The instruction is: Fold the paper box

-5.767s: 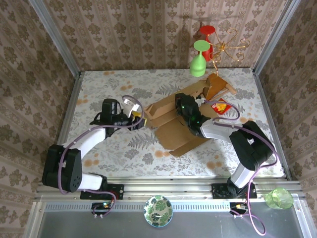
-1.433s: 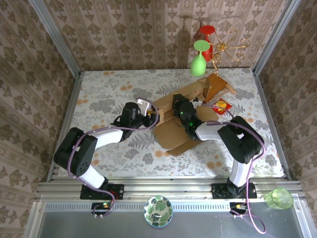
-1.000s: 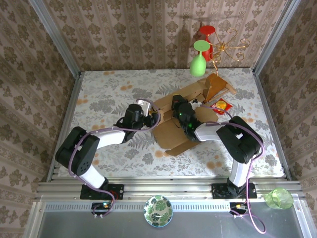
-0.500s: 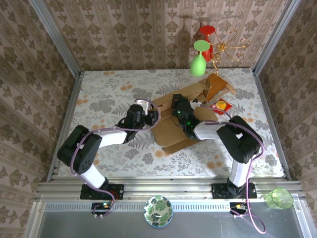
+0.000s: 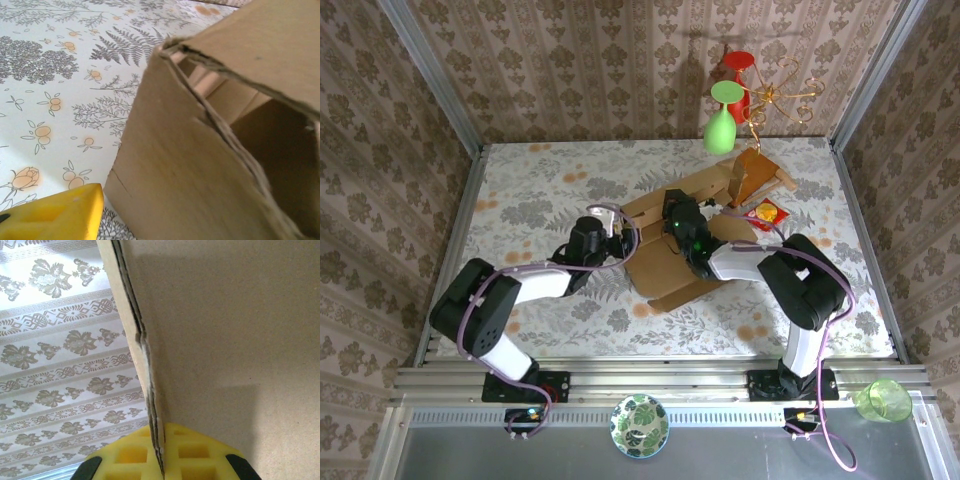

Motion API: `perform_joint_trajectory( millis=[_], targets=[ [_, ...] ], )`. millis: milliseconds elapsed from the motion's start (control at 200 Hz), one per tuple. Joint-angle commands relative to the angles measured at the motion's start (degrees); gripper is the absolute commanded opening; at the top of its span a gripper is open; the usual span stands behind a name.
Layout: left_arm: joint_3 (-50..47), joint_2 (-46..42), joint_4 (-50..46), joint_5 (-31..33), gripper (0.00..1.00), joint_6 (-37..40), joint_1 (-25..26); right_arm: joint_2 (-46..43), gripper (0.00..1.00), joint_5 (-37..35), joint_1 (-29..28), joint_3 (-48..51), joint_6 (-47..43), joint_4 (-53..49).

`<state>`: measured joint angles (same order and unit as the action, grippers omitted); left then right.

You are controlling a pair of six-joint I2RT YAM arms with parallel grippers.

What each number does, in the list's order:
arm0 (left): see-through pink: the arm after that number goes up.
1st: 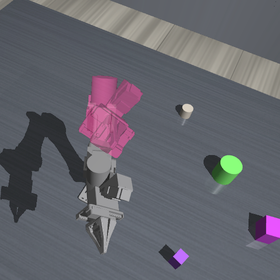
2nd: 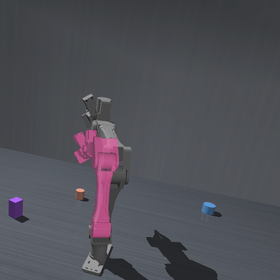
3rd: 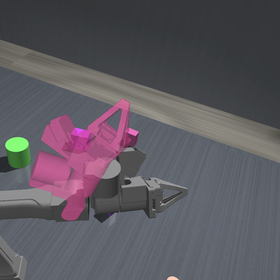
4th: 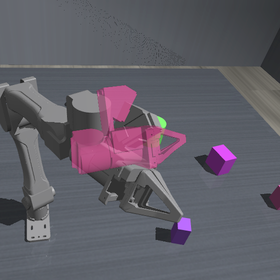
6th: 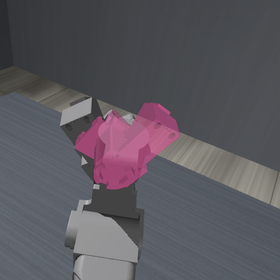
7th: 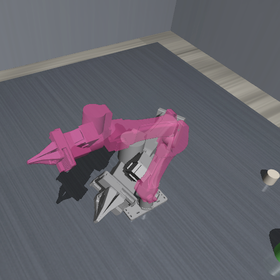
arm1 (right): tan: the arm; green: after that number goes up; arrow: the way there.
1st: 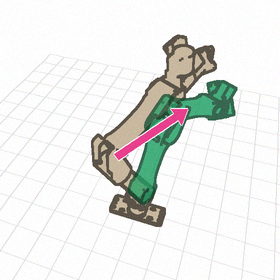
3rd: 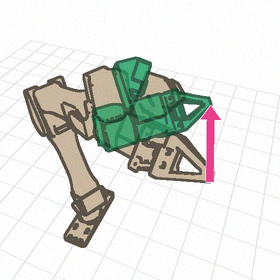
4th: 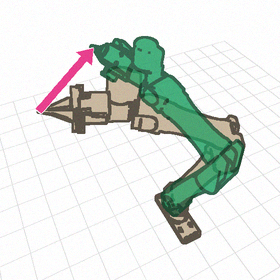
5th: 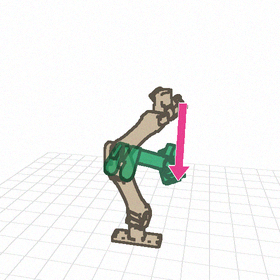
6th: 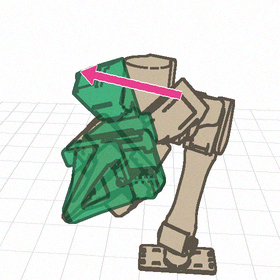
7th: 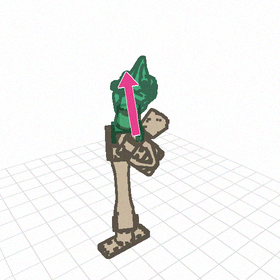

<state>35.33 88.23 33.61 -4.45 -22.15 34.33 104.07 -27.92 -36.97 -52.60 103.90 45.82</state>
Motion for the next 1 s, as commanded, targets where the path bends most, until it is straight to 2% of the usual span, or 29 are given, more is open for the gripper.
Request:
perform_joint_trajectory(
  millis=[0, 155, 305, 395, 530, 645, 805, 995],
  targets=[
    [-1.0, -4.03, -3.77, -6.07, 0.68, 3.34, -2.05, -1.06, 0.0, -0.56, -0.3, -0.39, 1.29, -8.93],
    [-1.09, -4.43, -6.14, -15.4, 0.67, 4.56, -7.22, -1.98, 0.0, -0.53, -0.12, -1.87, 1.58, -12.12],
    [0.33, -4.4, -7.24, -20.03, 0.62, 3.76, -13.25, -3.65, 0.0, -0.78, -0.12, -3.62, 2.14, -18.57],
    [1.65, -4.89, -8.32, -22.41, 0.61, 3.52, -14.77, -4.47, 0.0, -1.39, -0.12, -4.55, 2.39, -21.93],
    [2.41, -4.82, -8.6, -28.02, 0.63, 3.27, -15.34, -3.83, 0.0, -2.18, -0.12, -4.6, 3.26, -20.68],
    [1.15, -6.06, -8.32, -29.0, 0.66, 2.93, -16.35, -3.19, 0.0, -2.15, 0.14, -5.11, 3.23, -20.18],
    [3.08, -9.66, -9.57, -30.15, 0.68, -2.56, -19.98, -2.88, 0.0, -2.19, 0.23, -5.03, 2.79, -20.34],
    [13.05, -10.79, -28.67, -27.01, 0.69, -2.98, -19.12, -1.83, 0.0, -1.9, 0.32, -4.88, 2.6, -19.33]
  ],
)
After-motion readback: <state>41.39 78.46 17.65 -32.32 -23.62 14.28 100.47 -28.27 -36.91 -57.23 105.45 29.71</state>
